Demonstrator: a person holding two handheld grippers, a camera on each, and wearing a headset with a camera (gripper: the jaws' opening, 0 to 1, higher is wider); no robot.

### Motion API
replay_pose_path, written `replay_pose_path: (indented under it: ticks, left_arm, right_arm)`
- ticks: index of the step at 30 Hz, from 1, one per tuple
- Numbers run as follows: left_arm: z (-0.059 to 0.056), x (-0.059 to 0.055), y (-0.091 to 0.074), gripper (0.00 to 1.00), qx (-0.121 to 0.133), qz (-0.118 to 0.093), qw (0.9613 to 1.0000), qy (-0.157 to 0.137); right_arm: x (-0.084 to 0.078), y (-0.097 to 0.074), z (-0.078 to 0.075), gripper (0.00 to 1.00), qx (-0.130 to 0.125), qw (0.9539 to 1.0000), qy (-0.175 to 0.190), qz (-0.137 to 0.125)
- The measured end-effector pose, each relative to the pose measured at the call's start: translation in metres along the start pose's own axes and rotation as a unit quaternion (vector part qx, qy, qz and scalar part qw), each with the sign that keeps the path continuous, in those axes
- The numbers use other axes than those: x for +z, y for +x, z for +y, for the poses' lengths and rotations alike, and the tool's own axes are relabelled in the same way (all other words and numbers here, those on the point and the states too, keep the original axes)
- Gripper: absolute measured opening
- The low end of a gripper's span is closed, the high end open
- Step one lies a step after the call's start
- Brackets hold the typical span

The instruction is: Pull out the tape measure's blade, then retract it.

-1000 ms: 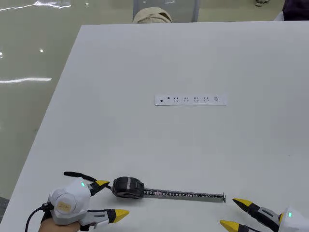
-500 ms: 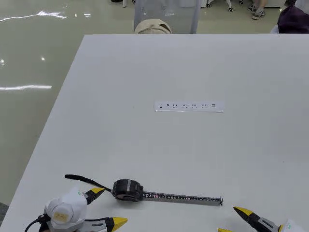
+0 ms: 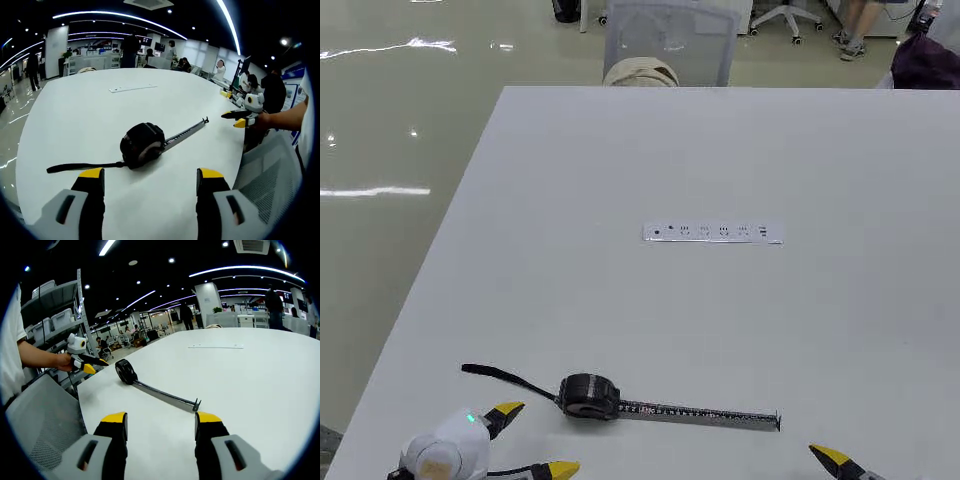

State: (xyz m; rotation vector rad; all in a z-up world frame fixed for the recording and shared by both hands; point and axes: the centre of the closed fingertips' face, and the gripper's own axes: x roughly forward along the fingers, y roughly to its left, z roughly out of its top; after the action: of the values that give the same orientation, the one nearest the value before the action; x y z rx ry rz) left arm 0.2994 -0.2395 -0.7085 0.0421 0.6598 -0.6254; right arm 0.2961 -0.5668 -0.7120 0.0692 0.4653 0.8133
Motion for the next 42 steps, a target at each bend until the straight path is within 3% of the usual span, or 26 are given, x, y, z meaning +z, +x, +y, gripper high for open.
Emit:
replay_pose_path:
  ticks: [7, 25, 42]
  left_arm:
    - [0.005, -0.009, -0.009, 0.74, 0.016, -0.002, 0.9999, -0.006]
    - [-0.01, -0.025, -0.027, 0.77, 0.015, -0.012, 0.9997, -0.015]
    - [-0.012, -0.028, -0.035, 0.78, 0.016, -0.021, 0.9994, -0.024]
  right_arm:
    - [-0.001, -0.001, 0.011, 0.55, -0.001, 1.0, -0.007, -0.001]
    - [0.005, -0.012, 0.026, 0.56, -0.015, 0.9996, -0.015, -0.021]
    - [0.007, -0.019, 0.031, 0.57, -0.026, 0.9991, -0.016, -0.029]
